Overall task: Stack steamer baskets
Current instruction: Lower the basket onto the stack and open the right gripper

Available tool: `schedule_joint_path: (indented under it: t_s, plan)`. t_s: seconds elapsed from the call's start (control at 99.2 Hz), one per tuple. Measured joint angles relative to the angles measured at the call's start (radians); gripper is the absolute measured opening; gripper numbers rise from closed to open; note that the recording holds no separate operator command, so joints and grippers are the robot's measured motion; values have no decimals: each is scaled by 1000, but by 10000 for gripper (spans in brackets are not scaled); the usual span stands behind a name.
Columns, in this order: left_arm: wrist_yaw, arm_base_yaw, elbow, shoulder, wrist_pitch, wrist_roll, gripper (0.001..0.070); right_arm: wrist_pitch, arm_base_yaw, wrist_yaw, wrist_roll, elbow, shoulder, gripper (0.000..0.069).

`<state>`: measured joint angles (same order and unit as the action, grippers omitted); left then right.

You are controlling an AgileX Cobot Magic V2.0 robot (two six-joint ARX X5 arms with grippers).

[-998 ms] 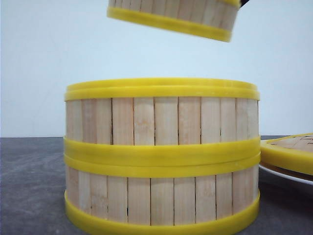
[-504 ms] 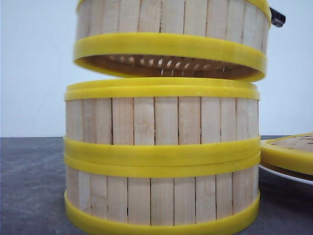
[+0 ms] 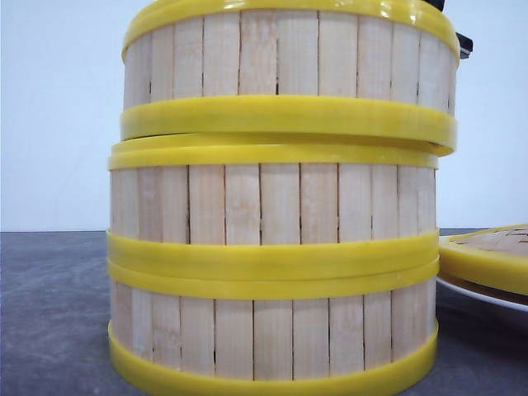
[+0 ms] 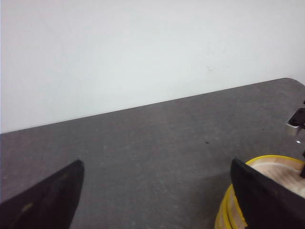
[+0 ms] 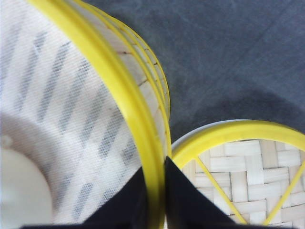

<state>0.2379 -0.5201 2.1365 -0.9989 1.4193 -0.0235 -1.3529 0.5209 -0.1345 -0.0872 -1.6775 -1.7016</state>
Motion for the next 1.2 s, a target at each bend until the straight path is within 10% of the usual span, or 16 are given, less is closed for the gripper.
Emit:
schedule_joint_path:
  t_s: [0.706,0.927,1.2]
  plan:
    - [-2,0,0,0,0,-4,587,19,28,-12,-23,-1,-10,27]
    - [-1,0,0,0,0,-3,587,18,35,-50,-25,-1,-20,380]
    - [-1,0,0,0,0,-4,587,9,11,-49,-23,-128,-23,429]
